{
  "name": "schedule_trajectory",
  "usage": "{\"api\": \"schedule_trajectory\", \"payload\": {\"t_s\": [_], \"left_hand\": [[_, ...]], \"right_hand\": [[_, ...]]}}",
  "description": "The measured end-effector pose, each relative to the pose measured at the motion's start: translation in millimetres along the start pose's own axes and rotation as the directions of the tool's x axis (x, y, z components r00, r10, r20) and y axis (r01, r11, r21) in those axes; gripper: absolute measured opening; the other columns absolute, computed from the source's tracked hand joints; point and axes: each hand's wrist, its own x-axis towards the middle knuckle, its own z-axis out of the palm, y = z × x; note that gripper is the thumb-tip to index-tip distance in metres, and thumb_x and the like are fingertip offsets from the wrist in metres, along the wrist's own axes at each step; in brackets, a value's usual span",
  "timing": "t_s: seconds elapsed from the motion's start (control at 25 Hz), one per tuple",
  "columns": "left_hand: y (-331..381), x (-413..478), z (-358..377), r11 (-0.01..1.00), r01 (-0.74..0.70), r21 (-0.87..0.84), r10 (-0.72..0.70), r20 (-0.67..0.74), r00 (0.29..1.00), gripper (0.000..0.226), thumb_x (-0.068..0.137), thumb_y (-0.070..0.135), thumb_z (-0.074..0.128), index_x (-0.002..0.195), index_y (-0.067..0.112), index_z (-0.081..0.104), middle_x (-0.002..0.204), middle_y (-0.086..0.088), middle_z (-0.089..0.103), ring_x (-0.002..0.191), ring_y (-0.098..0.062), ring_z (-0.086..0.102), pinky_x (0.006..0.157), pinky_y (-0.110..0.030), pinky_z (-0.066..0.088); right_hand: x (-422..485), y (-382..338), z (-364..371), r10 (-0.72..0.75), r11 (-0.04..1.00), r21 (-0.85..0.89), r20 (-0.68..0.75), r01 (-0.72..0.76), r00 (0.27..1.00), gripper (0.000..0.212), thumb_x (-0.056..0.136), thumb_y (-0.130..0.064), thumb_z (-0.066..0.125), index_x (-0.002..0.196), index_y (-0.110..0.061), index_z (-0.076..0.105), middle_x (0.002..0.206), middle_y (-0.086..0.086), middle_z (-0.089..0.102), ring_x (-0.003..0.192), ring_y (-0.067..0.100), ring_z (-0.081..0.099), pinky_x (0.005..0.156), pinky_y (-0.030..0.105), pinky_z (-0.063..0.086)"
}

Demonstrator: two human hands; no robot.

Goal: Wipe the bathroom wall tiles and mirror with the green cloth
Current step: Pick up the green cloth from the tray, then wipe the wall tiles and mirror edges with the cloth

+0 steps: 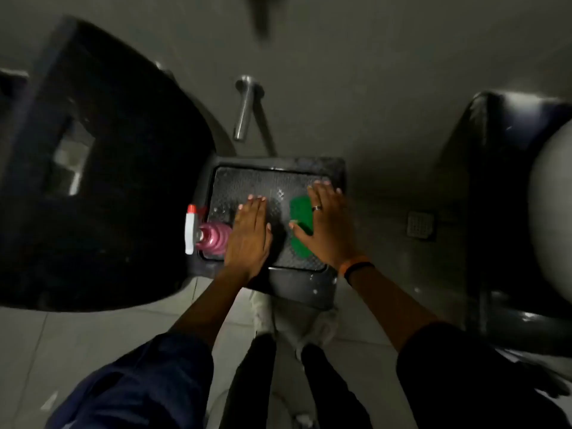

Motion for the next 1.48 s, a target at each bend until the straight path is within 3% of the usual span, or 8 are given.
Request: {"api": "schedule_trajectory", "payload": {"t_s": [0.16,0.36,0.52,0.68,0.96,1.12,1.28,1.48], "left_hand": [[-49,21,81,0.997,-0.041,0.068,0.036,0.067,0.997,0.059,0.108,0.020,0.037,0.160,-0.003,0.023,0.169,-0.023,0.024,0.160,-0.036,0.015,0.132,-0.049,0.010],[-69,43,135,0.987,-0.093,0.132,0.088,0.042,0.995,0.063,0.107,0.027,0.034,0.162,-0.001,0.020,0.172,-0.019,0.017,0.161,-0.035,0.010,0.131,-0.051,0.008],[-71,45,142,0.966,-0.110,0.232,0.102,0.046,0.994,0.064,0.107,0.029,0.026,0.163,-0.001,0.015,0.173,-0.019,0.010,0.161,-0.036,0.005,0.131,-0.051,0.006],[-49,50,104,0.978,-0.122,0.168,0.115,0.051,0.992,0.064,0.107,0.028,0.028,0.162,-0.002,0.015,0.173,-0.019,0.012,0.161,-0.034,0.006,0.132,-0.048,0.002],[44,74,-40,0.968,-0.213,0.131,0.238,-0.218,0.947,0.063,0.106,0.022,0.038,0.161,-0.002,0.022,0.172,-0.018,0.018,0.161,-0.032,0.009,0.132,-0.046,0.005],[126,83,-155,0.926,-0.316,0.205,0.375,-0.423,0.825,0.062,0.102,0.024,0.039,0.157,-0.004,0.034,0.168,-0.019,0.031,0.158,-0.035,0.021,0.131,-0.046,0.010],[222,84,-280,0.855,-0.394,0.338,0.519,-0.549,0.656,0.064,0.102,0.027,0.039,0.157,-0.003,0.033,0.167,-0.019,0.032,0.157,-0.035,0.025,0.130,-0.041,0.006],[346,97,-430,0.787,-0.409,0.461,0.609,-0.687,0.397,0.066,0.104,0.033,0.039,0.159,-0.002,0.030,0.169,-0.019,0.027,0.159,-0.032,0.019,0.132,-0.042,0.006]], "right_hand": [[4,31,94,0.003,0.998,-0.067,0.082,0.002,0.997,0.085,0.090,-0.058,0.061,0.154,-0.008,0.038,0.162,0.021,0.034,0.152,0.040,0.029,0.127,0.054,0.019],[12,45,151,-0.020,0.973,-0.232,-0.053,0.008,0.998,0.068,0.097,-0.054,0.049,0.156,-0.026,0.033,0.163,0.019,0.033,0.149,0.041,0.032,0.116,0.057,0.031],[27,42,158,-0.022,0.943,-0.329,-0.208,-0.049,0.978,0.038,0.090,-0.031,0.067,0.127,-0.021,0.060,0.134,0.022,0.062,0.120,0.043,0.059,0.093,0.056,0.049],[48,40,113,-0.007,0.958,-0.288,-0.063,-0.012,0.998,0.024,0.091,-0.025,0.066,0.109,-0.009,0.070,0.118,0.025,0.065,0.108,0.041,0.062,0.086,0.051,0.051],[56,11,-58,-0.018,0.972,-0.227,-0.328,-0.060,0.944,0.033,0.089,-0.027,0.069,0.120,-0.016,0.070,0.113,0.020,0.067,0.097,0.041,0.064,0.079,0.045,0.052],[55,-1,-195,-0.056,0.990,-0.142,-0.524,-0.022,0.850,0.035,0.095,-0.032,0.064,0.129,-0.023,0.065,0.125,0.012,0.064,0.105,0.035,0.060,0.083,0.046,0.047],[50,-7,-355,-0.177,0.977,-0.209,-0.722,0.033,0.669,0.038,0.095,-0.034,0.050,0.129,-0.025,0.065,0.125,0.012,0.064,0.102,0.033,0.060,0.082,0.044,0.048],[50,-8,-558,-0.296,0.950,-0.312,-0.876,0.019,0.381,0.035,0.098,-0.034,0.053,0.130,-0.028,0.063,0.125,0.012,0.063,0.107,0.029,0.050,0.085,0.045,0.044]]}}
